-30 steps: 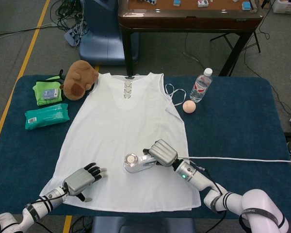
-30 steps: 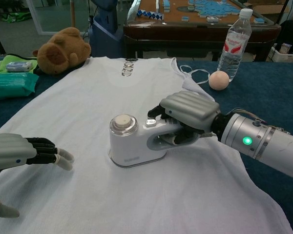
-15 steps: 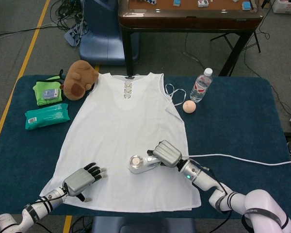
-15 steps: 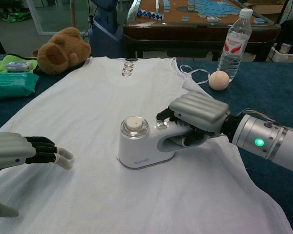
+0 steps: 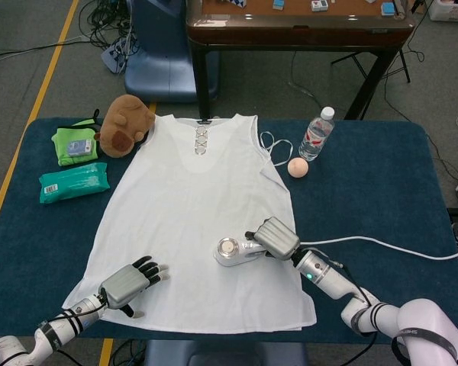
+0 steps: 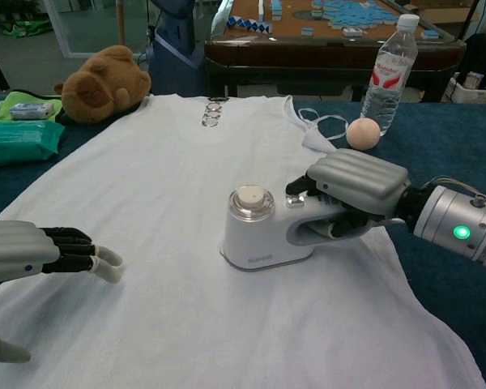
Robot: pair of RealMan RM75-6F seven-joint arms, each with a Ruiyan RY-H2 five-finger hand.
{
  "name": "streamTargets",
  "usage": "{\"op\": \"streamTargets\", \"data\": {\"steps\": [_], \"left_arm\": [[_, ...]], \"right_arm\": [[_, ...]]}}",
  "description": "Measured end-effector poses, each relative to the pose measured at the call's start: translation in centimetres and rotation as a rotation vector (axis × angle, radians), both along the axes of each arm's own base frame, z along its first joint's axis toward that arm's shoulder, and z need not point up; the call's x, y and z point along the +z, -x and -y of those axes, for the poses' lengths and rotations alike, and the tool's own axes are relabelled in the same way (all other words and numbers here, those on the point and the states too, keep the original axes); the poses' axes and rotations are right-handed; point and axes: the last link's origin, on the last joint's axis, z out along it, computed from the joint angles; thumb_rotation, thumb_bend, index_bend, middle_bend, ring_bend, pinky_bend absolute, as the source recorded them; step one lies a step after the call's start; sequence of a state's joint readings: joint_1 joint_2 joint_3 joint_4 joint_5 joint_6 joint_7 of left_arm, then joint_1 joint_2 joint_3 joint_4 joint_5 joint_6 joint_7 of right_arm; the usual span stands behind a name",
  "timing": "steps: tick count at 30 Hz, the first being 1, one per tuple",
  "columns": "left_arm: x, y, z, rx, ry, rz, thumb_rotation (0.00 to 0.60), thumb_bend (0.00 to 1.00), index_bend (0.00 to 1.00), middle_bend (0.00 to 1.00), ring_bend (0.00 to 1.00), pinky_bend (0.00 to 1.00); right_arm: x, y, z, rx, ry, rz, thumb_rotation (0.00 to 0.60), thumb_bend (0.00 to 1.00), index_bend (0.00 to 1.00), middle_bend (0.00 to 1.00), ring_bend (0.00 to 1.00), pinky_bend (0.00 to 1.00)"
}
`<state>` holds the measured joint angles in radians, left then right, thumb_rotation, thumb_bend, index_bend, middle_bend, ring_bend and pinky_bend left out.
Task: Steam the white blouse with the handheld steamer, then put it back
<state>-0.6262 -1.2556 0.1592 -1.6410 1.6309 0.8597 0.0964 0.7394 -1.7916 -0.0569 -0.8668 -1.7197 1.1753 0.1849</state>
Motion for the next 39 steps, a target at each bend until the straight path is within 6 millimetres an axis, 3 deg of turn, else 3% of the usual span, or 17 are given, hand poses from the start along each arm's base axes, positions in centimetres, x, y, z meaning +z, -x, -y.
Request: {"op": "streamTargets", "data": {"steps": [11, 23, 39], "left_arm": [[0.2, 0.1, 0.1, 0.000, -0.006, 0.001, 0.506, 0.14, 0.12, 0.05, 0.08, 0.00], [0.3, 0.2, 0.2, -0.002, -0.002, -0.002, 0.506, 0.14, 0.12, 0.05, 0.08, 0.00], [0.2, 0.1, 0.2, 0.000, -0.001, -0.003, 0.507, 0.14, 0.12, 0.05, 0.08, 0.00]], "right_arm": [[-1.3, -1.1, -2.6, 0.076, -0.089, 0.015, 0.600, 0.49, 0.93, 0.86, 0.77, 0.69], [-0.5, 0.2, -4.9, 0.110, -0.159, -0.013, 0.600, 0.49, 0.93, 0.86, 0.77, 0.69], [-0.8, -1.1, -1.7, 0.106, -0.058, 0.001, 0.600, 0.49, 0.93, 0.86, 0.77, 0.69]]}}
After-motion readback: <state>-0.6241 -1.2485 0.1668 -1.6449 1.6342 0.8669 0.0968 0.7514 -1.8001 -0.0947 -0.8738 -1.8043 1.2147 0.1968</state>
